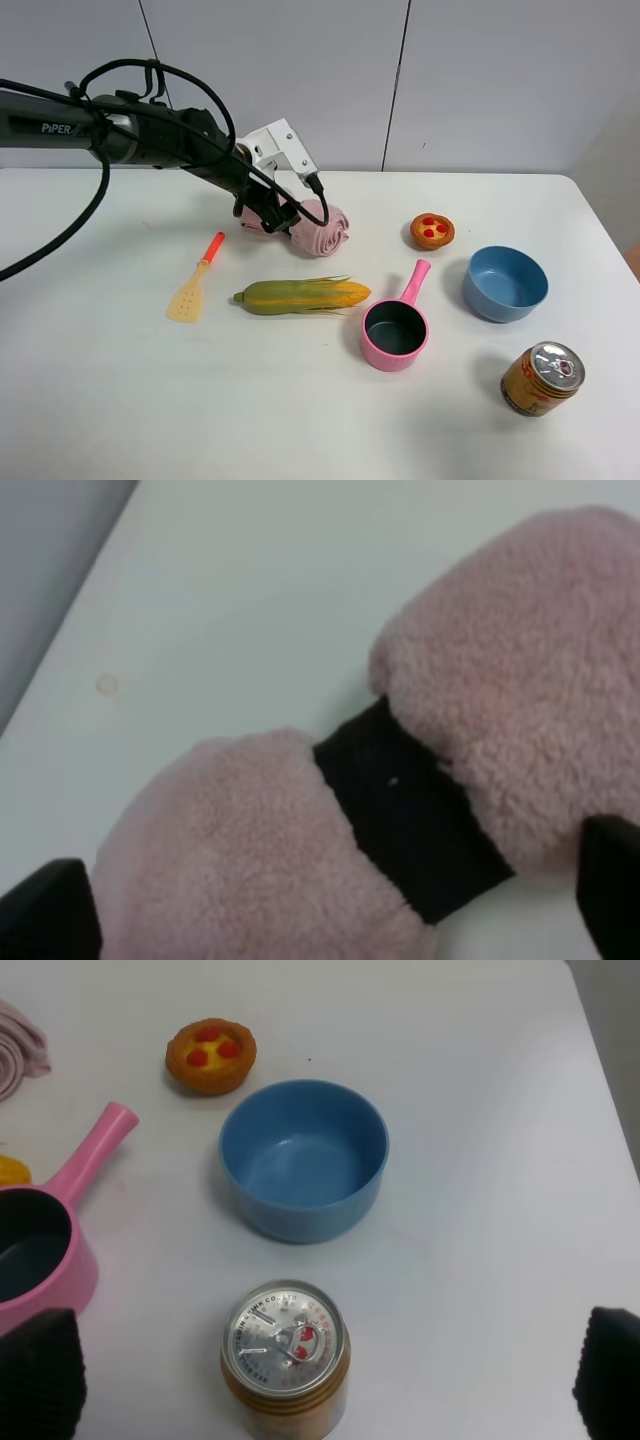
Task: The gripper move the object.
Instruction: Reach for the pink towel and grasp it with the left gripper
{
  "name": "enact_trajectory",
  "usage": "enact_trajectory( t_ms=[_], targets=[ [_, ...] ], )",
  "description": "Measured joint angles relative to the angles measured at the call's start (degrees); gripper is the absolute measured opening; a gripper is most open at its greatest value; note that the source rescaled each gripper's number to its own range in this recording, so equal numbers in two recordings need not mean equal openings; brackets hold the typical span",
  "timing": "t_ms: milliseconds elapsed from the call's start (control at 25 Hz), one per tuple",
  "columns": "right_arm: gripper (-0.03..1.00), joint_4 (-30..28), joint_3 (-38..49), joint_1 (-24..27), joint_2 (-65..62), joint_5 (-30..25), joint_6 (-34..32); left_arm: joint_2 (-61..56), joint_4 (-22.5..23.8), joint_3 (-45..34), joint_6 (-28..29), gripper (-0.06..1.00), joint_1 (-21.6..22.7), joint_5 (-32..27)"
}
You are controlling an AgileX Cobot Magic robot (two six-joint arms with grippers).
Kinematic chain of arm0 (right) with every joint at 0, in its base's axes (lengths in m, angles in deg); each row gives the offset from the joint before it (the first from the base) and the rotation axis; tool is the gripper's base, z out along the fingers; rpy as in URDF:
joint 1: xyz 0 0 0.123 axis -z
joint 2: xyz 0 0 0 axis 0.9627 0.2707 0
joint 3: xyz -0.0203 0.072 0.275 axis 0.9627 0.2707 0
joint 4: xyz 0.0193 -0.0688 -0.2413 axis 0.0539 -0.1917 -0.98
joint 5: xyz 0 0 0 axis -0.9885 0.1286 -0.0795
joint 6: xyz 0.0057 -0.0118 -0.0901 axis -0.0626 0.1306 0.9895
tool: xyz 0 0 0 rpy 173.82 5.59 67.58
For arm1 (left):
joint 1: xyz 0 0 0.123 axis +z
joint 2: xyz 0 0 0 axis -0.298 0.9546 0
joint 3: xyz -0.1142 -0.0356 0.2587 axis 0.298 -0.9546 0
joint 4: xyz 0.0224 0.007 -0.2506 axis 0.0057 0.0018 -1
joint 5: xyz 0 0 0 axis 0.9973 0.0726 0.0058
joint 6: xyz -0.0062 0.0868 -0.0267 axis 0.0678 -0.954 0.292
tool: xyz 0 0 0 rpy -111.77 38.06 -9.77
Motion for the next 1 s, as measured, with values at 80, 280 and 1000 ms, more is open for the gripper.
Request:
enact_trajectory(
  t_ms=[80, 280, 1000],
  targets=[
    [1.0, 0.0, 0.0, 0.0, 0.0, 0.0, 0.0, 0.5, 2.8, 0.1, -0.6, 0.94, 0.0, 0.0],
    [1.0, 0.0, 0.0, 0.0, 0.0, 0.0, 0.0, 2.4, 11.3, 0.1, -5.0, 0.94, 0.0, 1.0],
    [1.0, 0.0, 0.0, 0.0, 0.0, 0.0, 0.0, 6.4, 15.7, 0.1, -11.3, 0.92, 1.4, 9.6]
  ],
)
